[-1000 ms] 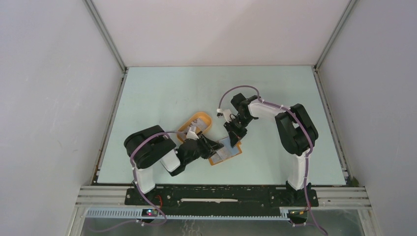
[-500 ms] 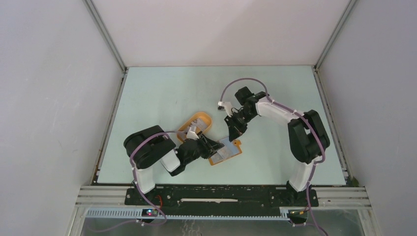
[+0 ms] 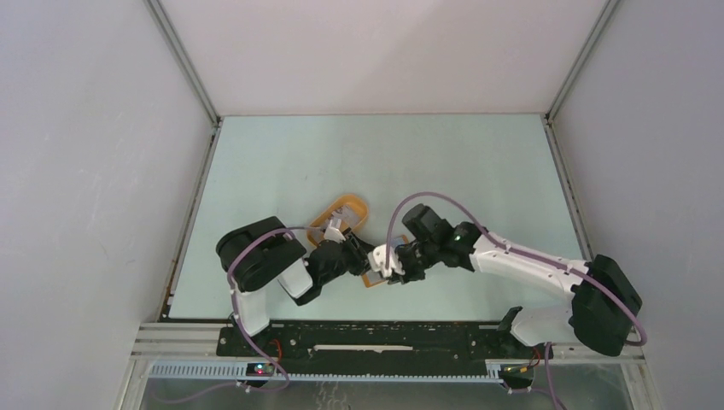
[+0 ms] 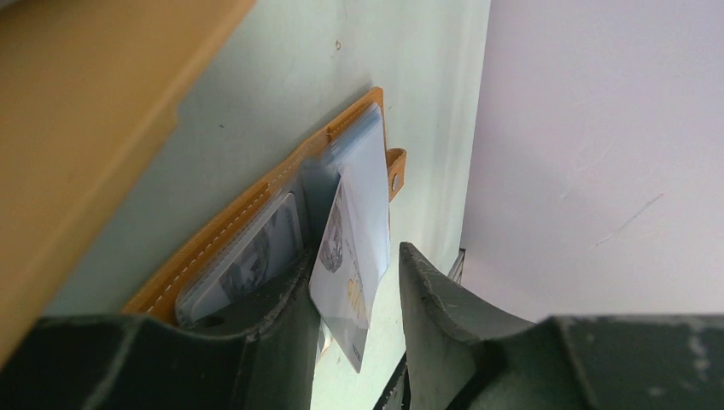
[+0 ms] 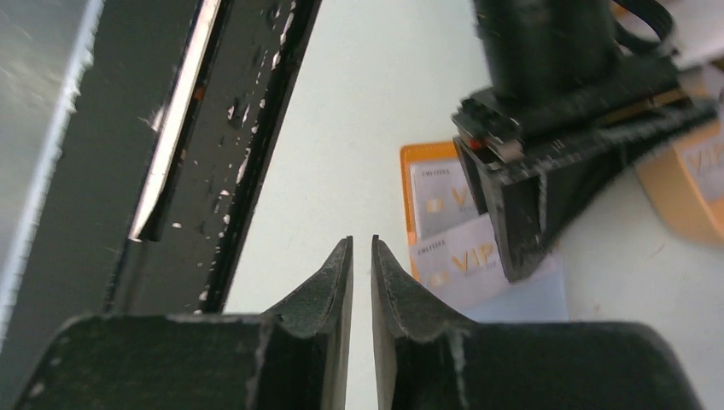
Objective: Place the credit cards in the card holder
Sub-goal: Insert the credit card into the card holder.
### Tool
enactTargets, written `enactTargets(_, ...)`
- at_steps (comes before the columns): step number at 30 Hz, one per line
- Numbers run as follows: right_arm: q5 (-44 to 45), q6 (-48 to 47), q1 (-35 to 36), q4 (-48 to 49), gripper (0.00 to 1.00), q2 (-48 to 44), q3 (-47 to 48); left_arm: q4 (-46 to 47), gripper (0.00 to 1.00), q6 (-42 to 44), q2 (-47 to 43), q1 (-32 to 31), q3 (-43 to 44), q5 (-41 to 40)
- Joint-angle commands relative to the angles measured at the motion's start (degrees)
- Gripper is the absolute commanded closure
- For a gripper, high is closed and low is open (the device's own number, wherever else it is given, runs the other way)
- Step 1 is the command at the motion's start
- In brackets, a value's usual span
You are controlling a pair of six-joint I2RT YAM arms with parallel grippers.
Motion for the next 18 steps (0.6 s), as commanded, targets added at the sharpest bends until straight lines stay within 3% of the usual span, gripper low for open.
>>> enactTargets(1,12.1,-8.4,5.3,13.7,0.79,1.8,-1.7,-2.6,0.57,3.1,2.1,0.5,-0.7,0.2)
enactTargets(8,21.5,-9.7,10.4,17.0,0.83,8.3,-1.6,-2.1,0.56,3.2,2.7,0.6,-0.5,0.4)
enactTargets(18,26.9,-10.3,12.5,18.2,0.91,14.0,-0.5,-2.1,0.56,3.2,3.3,0.6,-0.1,0.9)
